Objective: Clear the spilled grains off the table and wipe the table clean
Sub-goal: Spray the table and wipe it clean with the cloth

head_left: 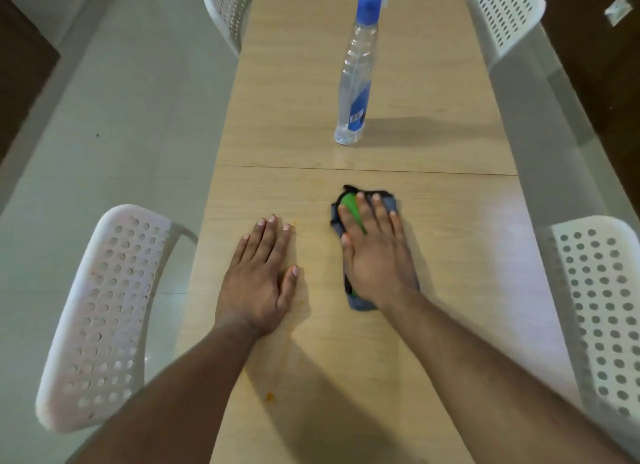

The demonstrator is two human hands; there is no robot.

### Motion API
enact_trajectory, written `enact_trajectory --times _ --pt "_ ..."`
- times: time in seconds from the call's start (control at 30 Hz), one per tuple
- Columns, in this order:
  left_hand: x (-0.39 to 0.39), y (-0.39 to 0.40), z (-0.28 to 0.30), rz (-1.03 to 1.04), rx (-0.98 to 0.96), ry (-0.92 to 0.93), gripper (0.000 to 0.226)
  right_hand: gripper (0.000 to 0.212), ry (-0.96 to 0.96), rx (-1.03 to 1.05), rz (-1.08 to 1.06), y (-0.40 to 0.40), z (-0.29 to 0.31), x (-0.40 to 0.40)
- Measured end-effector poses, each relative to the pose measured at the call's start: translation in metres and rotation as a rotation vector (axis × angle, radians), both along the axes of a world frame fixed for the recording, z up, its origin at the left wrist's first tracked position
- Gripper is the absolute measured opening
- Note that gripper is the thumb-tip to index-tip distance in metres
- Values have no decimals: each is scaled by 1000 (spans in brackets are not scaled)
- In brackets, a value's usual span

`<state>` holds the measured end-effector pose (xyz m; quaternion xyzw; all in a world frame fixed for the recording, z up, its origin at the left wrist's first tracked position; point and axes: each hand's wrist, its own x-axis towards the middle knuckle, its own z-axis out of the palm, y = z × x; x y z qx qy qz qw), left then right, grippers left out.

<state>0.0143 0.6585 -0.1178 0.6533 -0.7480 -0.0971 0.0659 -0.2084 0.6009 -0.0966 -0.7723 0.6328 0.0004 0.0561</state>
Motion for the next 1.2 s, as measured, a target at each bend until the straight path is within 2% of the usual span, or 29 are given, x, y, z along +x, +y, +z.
enact_trajectory --times 0.1,0.23,0.33,0.47,0.53,0.63,0.73,0.83,0.97,1.07,1.2 --pt "1 -2 -2 2 -1 -1 71 60 -30 8 -98 -51 0 20" --pt "2 -4 -6 19 -3 -12 72 60 -31 10 -49 -71 -3 60" --pt "3 -3 -6 39 -2 -17 73 62 -41 23 60 -41 -2 71" --pt "3 -3 -5 28 3 -7 72 62 -34 37 160 42 2 40" --pt "3 -3 -5 22 6 -19 73 60 -26 42 115 67 2 15" --pt "3 -4 -4 12 13 -18 73 58 -2 20 -50 62 0 4" --pt "7 0 -6 -2 3 -20 73 59 -5 -24 -208 39 -4 36" --pt "11 10 -6 -16 -5 -21 71 61 -17 -7 -196 38 -5 75" --pt "36 38 -9 -78 -10 -19 68 62 -6 -16 -46 107 -7 97" --pt "57 59 -9 -77 -9 -18 68 63 -11 1 11 181 -3 76" --pt "69 93 -6 -58 -6 -11 69 60 32 36 -89 221 -1 33"
